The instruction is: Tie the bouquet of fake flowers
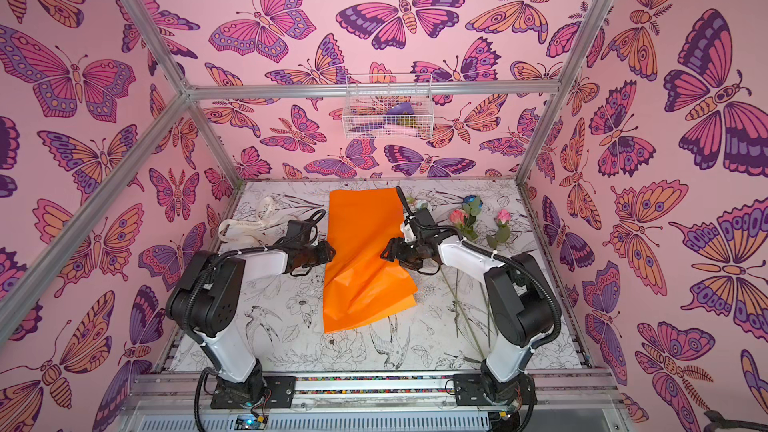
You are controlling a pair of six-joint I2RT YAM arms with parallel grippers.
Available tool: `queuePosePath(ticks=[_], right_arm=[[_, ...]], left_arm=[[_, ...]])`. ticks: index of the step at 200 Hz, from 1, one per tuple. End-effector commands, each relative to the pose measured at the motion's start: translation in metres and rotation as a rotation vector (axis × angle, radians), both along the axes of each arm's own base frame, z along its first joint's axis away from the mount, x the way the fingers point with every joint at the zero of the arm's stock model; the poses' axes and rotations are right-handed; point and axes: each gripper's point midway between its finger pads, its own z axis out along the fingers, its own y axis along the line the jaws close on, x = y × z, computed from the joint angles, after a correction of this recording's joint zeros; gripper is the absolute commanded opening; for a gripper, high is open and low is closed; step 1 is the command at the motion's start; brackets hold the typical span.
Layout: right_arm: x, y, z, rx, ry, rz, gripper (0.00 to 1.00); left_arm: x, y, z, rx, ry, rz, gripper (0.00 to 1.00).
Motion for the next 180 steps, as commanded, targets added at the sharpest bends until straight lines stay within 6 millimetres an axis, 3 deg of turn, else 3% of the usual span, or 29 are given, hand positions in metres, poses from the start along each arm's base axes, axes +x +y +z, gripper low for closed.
queuePosePath(ticks=[1, 121, 149, 180], right_arm=[[-0.006, 0.002, 0.014, 0.030, -0.005, 0.005, 0.65], [-0.015, -0.019, 0.014, -0.067, 0.003, -0.033, 0.59], [-0.015, -0.018, 0.018, -0.051, 0.002, -0.036, 0.48], [-0.015, -0.013, 0.014, -0.026, 0.023, -0.044, 0.21]], left_arm=[[-0.012, 0.006, -0.017, 0.037, 0.068, 0.006, 0.37], [-0.013, 0.008, -0.017, 0.042, 0.066, 0.011, 0.37], [-0.013, 0.007, -0.016, 0.037, 0.065, 0.011, 0.39], [-0.012, 0.002, -0.004, 0.011, 0.042, -0.006, 0.47]])
